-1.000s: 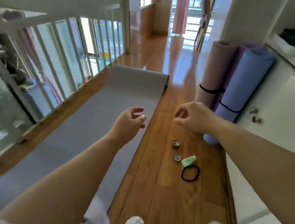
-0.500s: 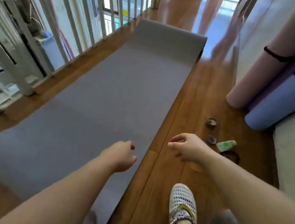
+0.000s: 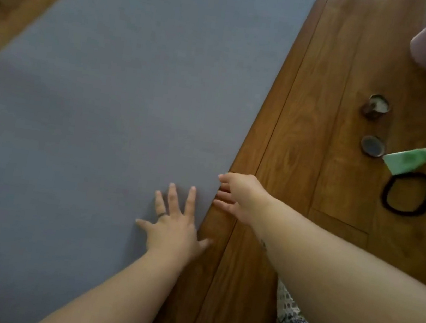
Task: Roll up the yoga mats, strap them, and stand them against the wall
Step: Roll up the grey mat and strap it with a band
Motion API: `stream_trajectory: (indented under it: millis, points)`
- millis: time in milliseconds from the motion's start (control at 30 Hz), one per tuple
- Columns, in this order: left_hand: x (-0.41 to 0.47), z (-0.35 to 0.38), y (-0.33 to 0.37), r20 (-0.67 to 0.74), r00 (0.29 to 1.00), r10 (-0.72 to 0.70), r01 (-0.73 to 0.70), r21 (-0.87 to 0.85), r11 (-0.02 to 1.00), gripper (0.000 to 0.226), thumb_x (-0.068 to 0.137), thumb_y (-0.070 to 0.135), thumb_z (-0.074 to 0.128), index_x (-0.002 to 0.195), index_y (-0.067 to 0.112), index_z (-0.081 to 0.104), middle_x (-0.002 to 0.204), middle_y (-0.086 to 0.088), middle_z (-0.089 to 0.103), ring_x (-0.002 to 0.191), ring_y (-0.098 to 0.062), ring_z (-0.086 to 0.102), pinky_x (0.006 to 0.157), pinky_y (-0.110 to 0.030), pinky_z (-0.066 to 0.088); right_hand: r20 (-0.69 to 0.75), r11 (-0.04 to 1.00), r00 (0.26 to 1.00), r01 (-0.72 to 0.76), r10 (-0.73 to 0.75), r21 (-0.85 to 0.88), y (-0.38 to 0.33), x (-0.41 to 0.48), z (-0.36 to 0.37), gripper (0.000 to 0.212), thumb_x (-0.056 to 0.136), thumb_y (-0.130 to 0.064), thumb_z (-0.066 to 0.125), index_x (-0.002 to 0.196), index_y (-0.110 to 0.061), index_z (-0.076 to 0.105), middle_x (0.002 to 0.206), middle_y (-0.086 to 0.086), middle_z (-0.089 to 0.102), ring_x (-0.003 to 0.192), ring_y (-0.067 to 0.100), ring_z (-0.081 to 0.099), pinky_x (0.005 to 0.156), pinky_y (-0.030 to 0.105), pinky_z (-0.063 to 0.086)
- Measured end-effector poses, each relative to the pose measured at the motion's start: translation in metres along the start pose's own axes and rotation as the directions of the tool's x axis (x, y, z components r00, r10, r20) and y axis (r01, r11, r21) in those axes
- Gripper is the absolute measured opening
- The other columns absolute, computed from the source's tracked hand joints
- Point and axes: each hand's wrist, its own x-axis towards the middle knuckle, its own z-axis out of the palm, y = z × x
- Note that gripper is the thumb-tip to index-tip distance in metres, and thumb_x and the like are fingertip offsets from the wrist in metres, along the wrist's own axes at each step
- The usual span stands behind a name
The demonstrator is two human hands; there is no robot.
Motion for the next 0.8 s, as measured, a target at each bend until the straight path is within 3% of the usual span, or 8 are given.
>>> stream_trajectory:
  millis: [100,200,300,400,467,567,667,800]
  points:
    - [0.002,0.008,0.000,-0.074,0.997,-0.004,-0.002,-0.076,0.997,0.096,0.091,0.056,0.047,0.146,0.027,-0.026,0.155,-0.007,-0.027,0.144,-0.039,-0.012,0.104,-0.069,0.026,0.017,1.000,1.000,0.017,-0.017,-0.003,0.001,0.005,0.000,0.039,0.093,-0.011,0.058,0.130,-0.005,0.050,0.113,0.009,0.056,0.099,0.021,0.056,0.067,0.030,0.052]
    - [-0.001,-0.008,-0.001,-0.108,0.994,-0.020,0.000,-0.185,0.983,0.078,0.095,0.027,0.042,0.151,0.016,-0.010,0.159,-0.013,-0.008,0.144,-0.039,0.007,0.106,-0.052,0.034,0.072,0.991,0.994,0.093,-0.086,-0.101,-0.010,-0.005,-0.003,0.042,0.092,-0.011,0.060,0.133,-0.011,0.051,0.100,0.007,0.058,0.087,0.019,0.055,0.075,0.033,0.051]
    - [-0.002,-0.038,-0.005,-0.152,0.988,-0.036,-0.011,-0.296,0.955,0.041,0.094,0.008,0.035,0.134,0.001,0.039,0.138,-0.025,0.042,0.123,-0.041,0.044,0.095,-0.043,0.041,0.147,0.921,0.982,0.166,-0.121,-0.352,-0.025,-0.034,-0.008,0.048,0.091,-0.018,0.063,0.137,-0.017,0.049,0.120,0.008,0.060,0.102,0.022,0.058,0.083,0.038,0.051]
    - [-0.009,-0.084,-0.004,-0.154,0.984,-0.089,0.009,-0.457,0.890,0.028,0.098,0.014,0.040,0.111,-0.003,0.058,0.119,-0.026,0.059,0.109,-0.040,0.057,0.087,-0.040,0.049,0.246,0.711,0.969,0.188,-0.021,-0.678,-0.038,-0.080,-0.021,0.067,0.084,-0.034,0.071,0.142,-0.017,0.042,0.138,0.010,0.052,0.119,0.024,0.055,0.083,0.036,0.051]
    - [-0.022,-0.118,0.010,-0.111,0.989,-0.094,-0.005,-0.670,0.742,0.034,0.101,0.020,0.040,0.109,-0.007,0.060,0.111,-0.028,0.061,0.102,-0.042,0.062,0.084,-0.047,0.054,0.292,0.582,0.950,0.175,0.113,-0.794,-0.045,-0.117,-0.028,0.077,0.080,-0.042,0.073,0.144,-0.016,0.038,0.142,0.009,0.047,0.124,0.027,0.052,0.096,0.044,0.049]
    - [-0.060,-0.167,0.045,-0.093,0.995,-0.042,-0.067,-0.905,0.420,0.032,0.103,0.026,0.038,0.103,0.001,0.057,0.107,-0.022,0.061,0.095,-0.040,0.063,0.079,-0.051,0.056,0.303,0.518,0.939,0.180,0.162,-0.836,-0.058,-0.177,-0.039,0.078,0.080,-0.043,0.073,0.143,-0.014,0.037,0.140,0.010,0.049,0.121,0.029,0.054,0.095,0.046,0.050]
    - [-0.111,-0.211,0.082,-0.082,0.996,0.043,-0.087,-0.986,0.140,0.025,0.105,0.025,0.034,0.100,0.005,0.048,0.097,-0.020,0.057,0.075,-0.030,0.060,0.065,-0.044,0.054,0.166,0.461,0.985,0.169,-0.046,-0.871,-0.073,-0.234,-0.070,0.066,0.083,-0.033,0.072,0.137,-0.011,0.042,0.117,0.009,0.060,0.095,0.024,0.063,0.074,0.034,0.058]
    - [-0.181,-0.259,0.121,-0.123,0.987,0.107,-0.108,-0.986,-0.130,0.029,0.105,0.026,0.032,0.120,0.002,0.041,0.097,-0.022,0.056,0.084,-0.034,0.060,0.061,-0.041,0.053,-0.022,0.483,0.955,0.129,-0.295,-0.866,-0.100,-0.322,-0.132,0.042,0.084,-0.032,0.066,0.121,-0.013,0.057,0.090,0.002,0.065,0.076,0.016,0.066,0.056,0.023,0.054]
